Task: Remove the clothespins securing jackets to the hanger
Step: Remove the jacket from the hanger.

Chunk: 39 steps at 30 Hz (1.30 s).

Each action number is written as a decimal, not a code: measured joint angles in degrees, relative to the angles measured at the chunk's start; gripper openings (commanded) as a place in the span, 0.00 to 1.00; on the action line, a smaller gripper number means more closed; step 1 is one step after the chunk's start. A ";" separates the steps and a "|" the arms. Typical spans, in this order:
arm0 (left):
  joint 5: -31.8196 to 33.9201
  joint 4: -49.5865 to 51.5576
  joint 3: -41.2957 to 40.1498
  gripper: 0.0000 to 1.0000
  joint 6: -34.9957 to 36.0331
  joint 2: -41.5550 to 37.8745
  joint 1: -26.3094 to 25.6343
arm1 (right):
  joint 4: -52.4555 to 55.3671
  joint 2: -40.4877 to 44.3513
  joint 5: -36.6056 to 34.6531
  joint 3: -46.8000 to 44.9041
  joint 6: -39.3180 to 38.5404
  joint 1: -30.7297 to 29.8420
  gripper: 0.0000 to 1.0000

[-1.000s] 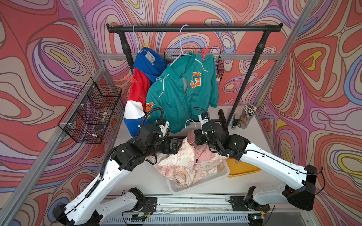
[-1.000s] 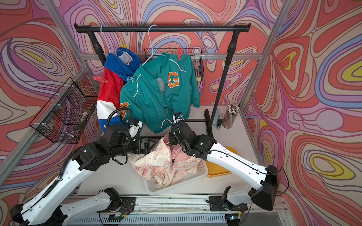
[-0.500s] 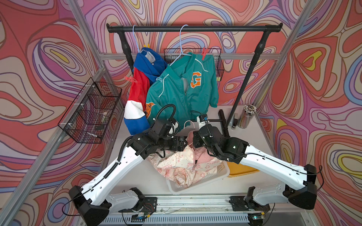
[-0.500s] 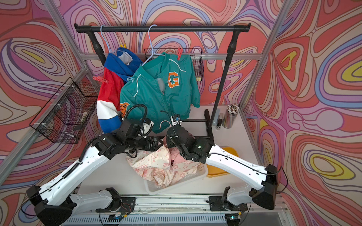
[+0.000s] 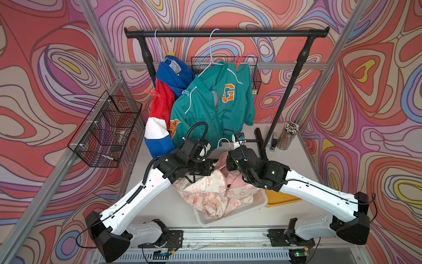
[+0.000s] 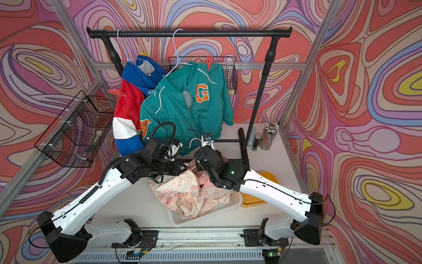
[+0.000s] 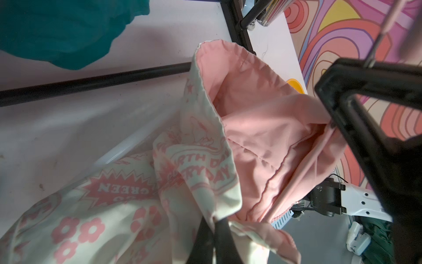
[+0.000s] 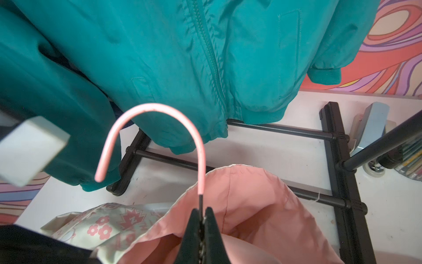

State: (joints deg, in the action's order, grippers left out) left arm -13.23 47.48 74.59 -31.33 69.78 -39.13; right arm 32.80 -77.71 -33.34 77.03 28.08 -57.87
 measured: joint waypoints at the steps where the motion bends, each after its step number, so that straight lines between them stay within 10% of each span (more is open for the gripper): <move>1: 1.03 0.74 0.04 0.00 0.02 -0.87 0.00 | -0.13 0.04 -0.02 -0.11 0.00 0.20 0.00; 20: 16.72 8.48 -0.46 0.00 0.59 -10.80 -0.17 | -5.03 14.75 22.47 -11.43 0.70 18.80 0.00; 39: 12.48 5.33 -4.26 0.00 1.77 -12.39 5.42 | -5.84 17.18 38.36 -14.40 3.34 32.81 0.00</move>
State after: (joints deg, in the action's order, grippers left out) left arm -0.75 52.82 70.32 -29.56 57.39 -33.71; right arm 26.96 -60.53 5.02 62.63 31.42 -25.06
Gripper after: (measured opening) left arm 0.047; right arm 0.061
